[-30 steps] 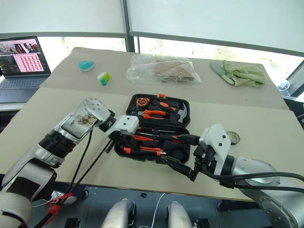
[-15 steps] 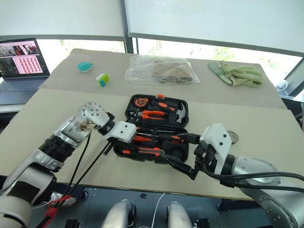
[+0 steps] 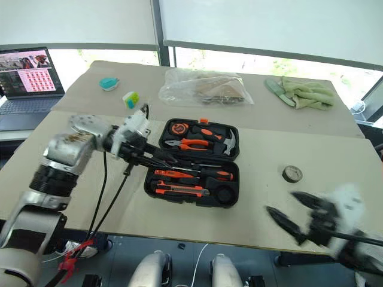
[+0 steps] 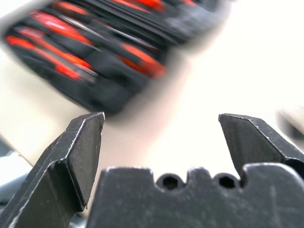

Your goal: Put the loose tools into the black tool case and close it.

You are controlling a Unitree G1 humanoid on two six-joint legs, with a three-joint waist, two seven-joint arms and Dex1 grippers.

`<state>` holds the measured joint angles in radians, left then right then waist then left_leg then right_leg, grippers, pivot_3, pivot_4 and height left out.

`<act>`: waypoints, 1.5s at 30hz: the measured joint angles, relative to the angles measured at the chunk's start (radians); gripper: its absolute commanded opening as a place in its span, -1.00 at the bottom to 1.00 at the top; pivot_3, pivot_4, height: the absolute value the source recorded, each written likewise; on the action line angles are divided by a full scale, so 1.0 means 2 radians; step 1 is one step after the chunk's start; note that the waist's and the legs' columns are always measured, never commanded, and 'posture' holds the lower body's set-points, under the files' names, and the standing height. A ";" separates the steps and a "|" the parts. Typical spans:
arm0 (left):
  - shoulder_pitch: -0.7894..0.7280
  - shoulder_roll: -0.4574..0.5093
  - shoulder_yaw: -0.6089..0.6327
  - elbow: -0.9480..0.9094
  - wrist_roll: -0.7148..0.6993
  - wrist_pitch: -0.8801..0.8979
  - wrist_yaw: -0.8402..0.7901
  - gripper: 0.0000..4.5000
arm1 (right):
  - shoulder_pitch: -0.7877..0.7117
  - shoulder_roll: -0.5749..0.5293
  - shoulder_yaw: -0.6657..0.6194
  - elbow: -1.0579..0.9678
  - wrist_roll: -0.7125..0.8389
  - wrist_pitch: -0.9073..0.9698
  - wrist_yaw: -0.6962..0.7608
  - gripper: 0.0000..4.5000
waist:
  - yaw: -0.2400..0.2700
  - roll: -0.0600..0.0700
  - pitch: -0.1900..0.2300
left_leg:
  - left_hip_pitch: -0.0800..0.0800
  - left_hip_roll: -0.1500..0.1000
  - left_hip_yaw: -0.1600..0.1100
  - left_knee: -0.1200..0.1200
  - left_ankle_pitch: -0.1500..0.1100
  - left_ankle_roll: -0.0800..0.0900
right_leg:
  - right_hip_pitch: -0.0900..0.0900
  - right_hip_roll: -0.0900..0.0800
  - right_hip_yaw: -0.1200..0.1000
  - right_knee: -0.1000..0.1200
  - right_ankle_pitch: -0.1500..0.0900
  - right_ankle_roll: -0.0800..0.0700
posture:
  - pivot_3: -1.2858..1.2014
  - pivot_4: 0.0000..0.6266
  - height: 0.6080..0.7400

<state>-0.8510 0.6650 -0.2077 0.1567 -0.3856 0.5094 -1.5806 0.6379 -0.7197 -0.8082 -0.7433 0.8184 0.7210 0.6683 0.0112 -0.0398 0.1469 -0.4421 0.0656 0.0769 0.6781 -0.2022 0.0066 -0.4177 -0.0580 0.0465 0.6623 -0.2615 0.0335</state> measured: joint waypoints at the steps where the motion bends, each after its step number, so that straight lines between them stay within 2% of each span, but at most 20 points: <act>1: 0.002 -0.002 0.011 -0.006 -0.006 0.006 0.008 0.08 | 0.025 0.009 -0.035 0.013 -0.002 -0.006 0.017 1.00 | 0.000 0.000 0.000 | 0.001 0.000 0.000 0.000 0.000 0.000 | 0.001 0.000 0.000 0.000 0.000 0.000 | 0.03 -0.52 1.00; 3: 0.010 -0.006 0.023 -0.015 -0.011 0.008 0.024 0.41 | 0.052 0.013 -0.082 0.037 -0.007 -0.016 0.042 1.00 | 0.000 0.000 0.000 | 0.002 0.000 0.000 0.000 0.000 0.000 | 0.003 0.000 0.000 -0.001 -0.002 0.003 | 0.03 -0.52 1.00; 6: 0.017 -0.024 0.030 -0.023 -0.022 0.008 0.045 0.89 | 0.058 0.013 -0.102 0.054 -0.010 -0.021 0.059 1.00 | -0.003 0.000 0.000 | 0.005 0.001 0.000 0.000 0.000 0.000 | 0.005 0.000 0.000 -0.002 -0.003 0.001 | 0.03 -0.52 1.00; 7: 0.017 -0.033 0.034 -0.027 -0.025 0.009 0.055 0.97 | 0.056 0.009 -0.102 0.060 -0.011 -0.021 0.061 1.00 | -0.003 0.000 0.000 | 0.005 0.001 0.000 0.000 0.000 0.000 | 0.006 0.000 0.000 -0.003 -0.003 0.000 | 0.03 -0.52 1.00; 11: 0.017 -0.041 0.037 -0.035 -0.030 0.012 0.076 0.97 | 0.027 -0.019 -0.086 0.084 -0.029 -0.021 0.066 1.00 | -0.006 0.001 0.000 | 0.006 0.000 0.000 -0.001 0.000 0.000 | 0.006 0.000 0.000 -0.003 -0.002 0.000 | 0.03 -0.52 1.00; 15: 0.028 -0.057 0.036 -0.061 -0.036 0.010 0.099 0.97 | -0.091 -0.110 0.018 0.149 -0.075 -0.021 0.057 1.00 | -0.013 0.001 0.000 | 0.006 0.000 0.001 -0.001 0.000 0.000 | 0.007 0.000 0.001 -0.003 0.000 0.000 | 0.03 -0.52 1.00; 18: 0.039 -0.060 0.033 -0.072 -0.038 0.009 0.104 0.97 | -0.183 -0.145 0.100 0.201 -0.106 -0.020 0.052 1.00 | -0.012 0.001 0.001 | 0.006 0.000 0.001 -0.002 0.000 0.000 | 0.006 0.000 0.001 -0.003 0.000 0.000 | 0.03 -0.52 1.00; 25: 0.039 -0.055 0.027 -0.073 -0.044 0.018 0.098 0.97 | -0.331 -0.156 0.258 0.308 -0.177 -0.014 0.036 1.00 | -0.007 0.001 0.001 | 0.005 -0.001 0.001 -0.002 0.000 0.000 | 0.006 0.000 0.001 -0.004 0.000 0.000 | 0.03 -0.52 1.00; 31: 0.033 -0.062 0.023 -0.060 -0.032 -0.010 0.102 0.97 | -0.416 -0.123 0.341 0.375 -0.223 -0.025 0.038 1.00 | -0.008 0.001 0.001 | 0.005 -0.001 0.001 -0.002 0.000 0.000 | 0.006 0.000 0.001 -0.004 0.000 0.000 | 0.03 -0.52 1.00; 32: 0.033 -0.062 0.021 -0.056 -0.029 -0.014 0.103 1.00 | -0.423 -0.116 0.354 0.388 -0.229 -0.029 0.039 0.76 | -0.007 0.001 0.001 | 0.005 -0.001 0.001 -0.002 0.000 0.000 | 0.006 0.000 0.001 -0.004 0.000 0.000 | 0.03 -0.52 1.00; 33: 0.032 -0.062 0.021 -0.053 -0.027 -0.016 0.104 1.00 | -0.428 -0.110 0.360 0.397 -0.234 -0.031 0.039 0.70 | -0.007 0.001 0.001 | 0.005 -0.001 0.001 -0.002 0.000 0.000 | 0.006 0.000 0.001 -0.004 0.000 0.000 | 0.03 -0.52 1.00; 38: 0.030 -0.062 0.017 -0.039 -0.022 -0.027 0.101 1.00 | -0.452 -0.086 0.379 0.443 -0.264 -0.050 0.036 -0.05 | -0.008 0.001 0.001 | 0.005 -0.001 0.001 -0.002 0.000 0.000 | 0.006 0.000 0.001 -0.004 0.000 0.000 | 0.03 -0.52 1.00; 40: 0.027 -0.062 0.017 -0.038 -0.022 -0.028 0.099 1.00 | -0.455 -0.078 0.379 0.451 -0.268 -0.059 0.035 -0.42 | -0.008 0.001 0.001 | 0.005 -0.001 0.001 -0.002 0.000 0.000 | 0.006 0.000 0.001 -0.004 0.000 0.000 | 0.03 -0.52 1.00; 41: 0.027 -0.062 0.017 -0.038 -0.022 -0.028 0.098 1.00 | -0.456 -0.076 0.379 0.452 -0.269 -0.062 0.035 -0.52 | -0.008 0.001 0.001 | 0.005 -0.001 0.001 -0.002 0.000 0.000 | 0.006 0.000 0.001 -0.004 0.000 0.000 | 0.03 -0.52 1.00; 43: 0.024 -0.062 0.017 -0.038 -0.022 -0.028 0.098 1.00 | -0.457 -0.072 0.378 0.457 -0.271 -0.071 0.033 -0.90 | -0.009 0.001 0.001 | 0.005 -0.001 0.001 -0.002 0.000 0.000 | 0.006 0.000 0.001 -0.004 0.000 0.000 | 0.03 -0.52 1.00; 45: 0.023 -0.062 0.017 -0.038 -0.022 -0.029 0.098 1.00 | -0.455 -0.070 0.376 0.457 -0.281 -0.079 0.028 -0.90 | -0.009 0.001 0.001 | 0.005 -0.001 0.001 -0.002 0.000 0.000 | 0.006 0.000 0.001 -0.004 0.000 0.000 | 0.03 -0.52 1.00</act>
<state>-0.8053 0.5404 -0.1738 0.0798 -0.4290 0.4518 -1.3854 -0.2720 -0.8599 -0.0557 0.1716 0.2574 0.5633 0.7247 -0.0059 -0.0371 0.1484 -0.4316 0.0642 0.0783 0.6738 -0.2022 0.0066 -0.4053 -0.0583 0.0486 0.6547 -0.2620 0.0341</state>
